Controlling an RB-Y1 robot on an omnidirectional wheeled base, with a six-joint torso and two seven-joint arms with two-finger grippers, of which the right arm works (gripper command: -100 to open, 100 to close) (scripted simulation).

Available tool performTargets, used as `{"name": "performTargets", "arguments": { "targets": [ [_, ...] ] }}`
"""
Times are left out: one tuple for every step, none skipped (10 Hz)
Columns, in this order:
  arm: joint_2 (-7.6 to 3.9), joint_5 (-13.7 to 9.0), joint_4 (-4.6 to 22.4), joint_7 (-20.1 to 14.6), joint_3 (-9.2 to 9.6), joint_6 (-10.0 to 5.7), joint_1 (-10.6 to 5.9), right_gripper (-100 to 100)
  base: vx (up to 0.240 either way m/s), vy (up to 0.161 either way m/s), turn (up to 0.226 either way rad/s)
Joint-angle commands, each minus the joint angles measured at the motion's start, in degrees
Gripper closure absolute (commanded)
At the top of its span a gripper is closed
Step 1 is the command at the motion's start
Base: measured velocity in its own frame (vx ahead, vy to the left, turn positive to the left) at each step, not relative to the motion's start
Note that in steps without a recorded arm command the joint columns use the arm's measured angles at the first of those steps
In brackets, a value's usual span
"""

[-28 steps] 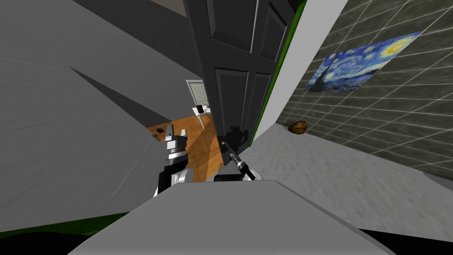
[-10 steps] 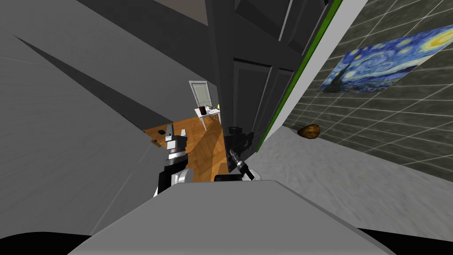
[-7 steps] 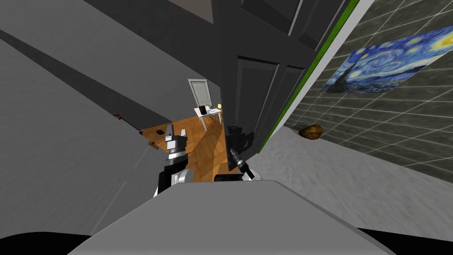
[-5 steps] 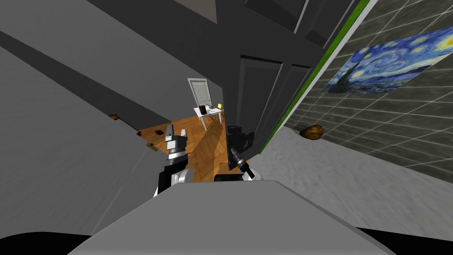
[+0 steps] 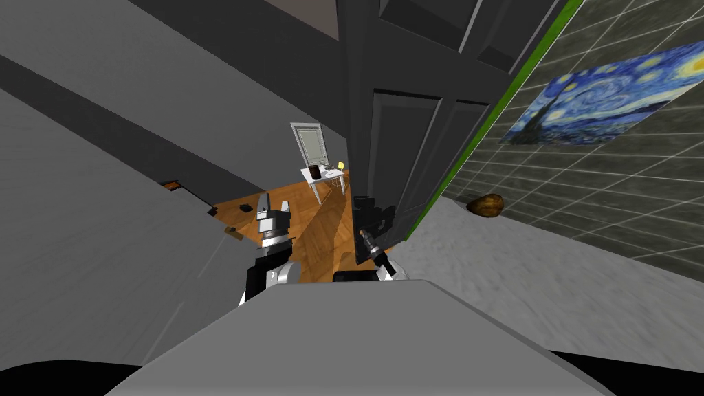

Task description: Push the door open

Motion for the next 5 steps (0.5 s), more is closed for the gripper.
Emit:
{"name": "performTargets", "arguments": {
  "targets": [
    [-0.83, -0.3, -1.6, 0.1, -1.01, 0.66, 0.33, 100, 0.050, 0.063, -0.023],
    [-0.62, -0.6, -1.2, 0.5, -2.22, 0.62, 0.15, 100, 0.101, 0.092, -0.055],
    [-0.50, -0.7, -1.0, 0.7, -2.84, 0.60, 0.05, 100, 0.114, 0.109, -0.074],
    [-0.50, -0.7, -1.0, 0.7, -2.84, 0.60, 0.05, 100, 0.083, 0.062, -0.026],
    [-0.27, -1.0, -0.6, 1.1, -4.10, 0.55, -0.14, 100, 0.092, 0.097, -0.041]
  ]
}}
